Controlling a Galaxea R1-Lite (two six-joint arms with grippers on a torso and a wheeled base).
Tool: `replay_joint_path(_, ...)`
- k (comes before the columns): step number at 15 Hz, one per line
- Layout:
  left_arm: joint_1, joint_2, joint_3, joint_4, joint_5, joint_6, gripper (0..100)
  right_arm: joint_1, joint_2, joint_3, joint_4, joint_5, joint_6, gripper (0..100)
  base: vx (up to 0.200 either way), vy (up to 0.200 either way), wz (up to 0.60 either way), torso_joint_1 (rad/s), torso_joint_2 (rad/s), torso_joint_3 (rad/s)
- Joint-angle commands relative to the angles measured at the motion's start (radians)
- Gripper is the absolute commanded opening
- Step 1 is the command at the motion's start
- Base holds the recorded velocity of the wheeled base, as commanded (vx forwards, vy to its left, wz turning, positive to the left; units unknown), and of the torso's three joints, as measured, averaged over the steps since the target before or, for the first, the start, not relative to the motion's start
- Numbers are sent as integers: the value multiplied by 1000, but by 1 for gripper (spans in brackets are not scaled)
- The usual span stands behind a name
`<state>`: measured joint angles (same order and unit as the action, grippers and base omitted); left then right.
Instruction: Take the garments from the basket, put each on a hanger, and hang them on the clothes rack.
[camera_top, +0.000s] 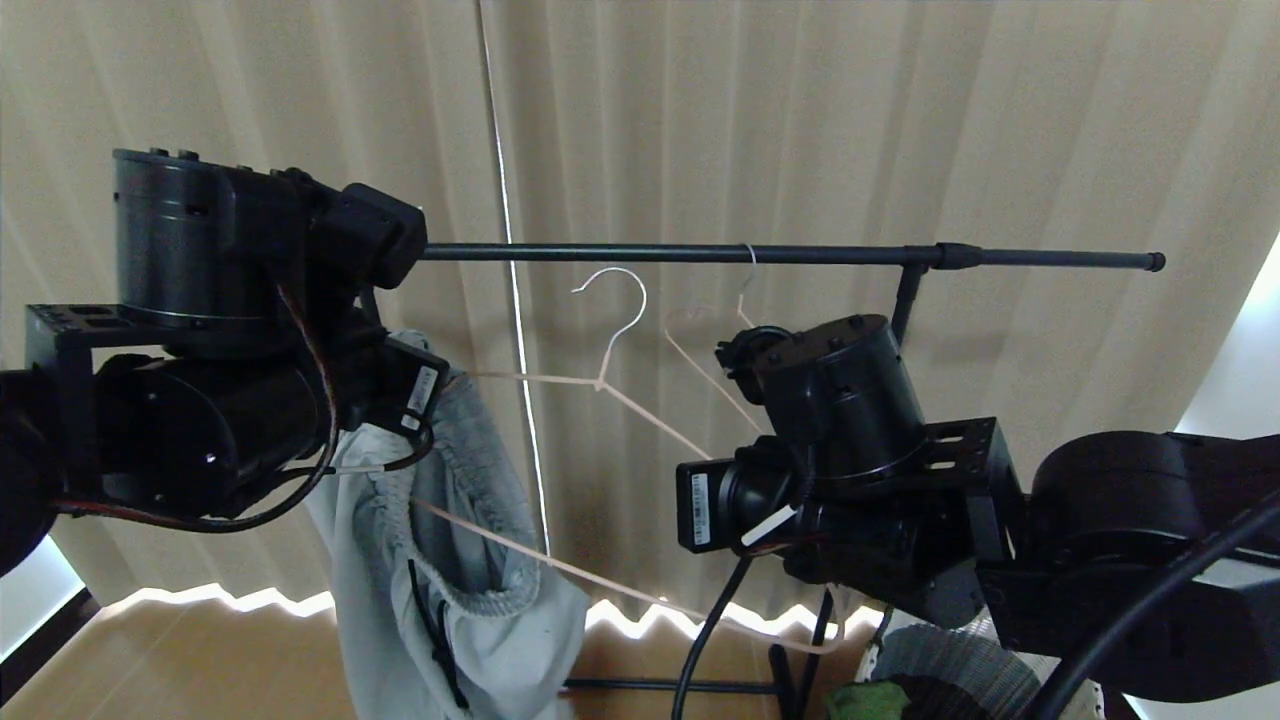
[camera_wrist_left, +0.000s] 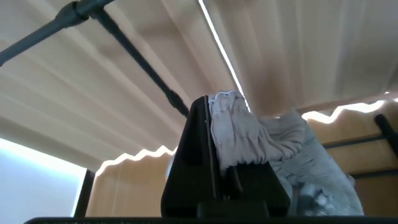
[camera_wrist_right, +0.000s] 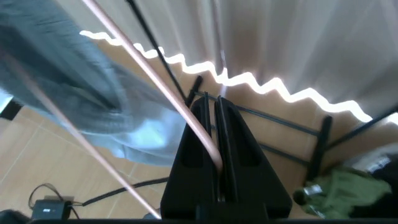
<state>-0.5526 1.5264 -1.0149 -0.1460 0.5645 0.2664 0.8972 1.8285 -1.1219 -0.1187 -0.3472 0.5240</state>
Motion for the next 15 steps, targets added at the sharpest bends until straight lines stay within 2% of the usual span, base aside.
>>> replay_joint_path(1, -21, -5, -2, 0, 0, -10, 0, 22, 18, -6, -15, 1, -2, 0, 0, 0, 0, 0, 0, 0)
replay_joint_path(5, -67, -3, -2, -1, 0, -41, 0, 60, 31, 1, -44, -4, -13, 0, 0, 0, 0, 0, 0, 0)
replay_joint_path(12, -233, -22, 15, -1, -3, -68, 0, 63, 21, 5, -55, -7, -44, 0, 0, 0, 0, 0, 0, 0)
replay_joint_path(15, -287, -26, 55, -1, -9, -108, 0, 65, 12, 19, -81, -45, -52, 0, 0, 0, 0, 0, 0, 0)
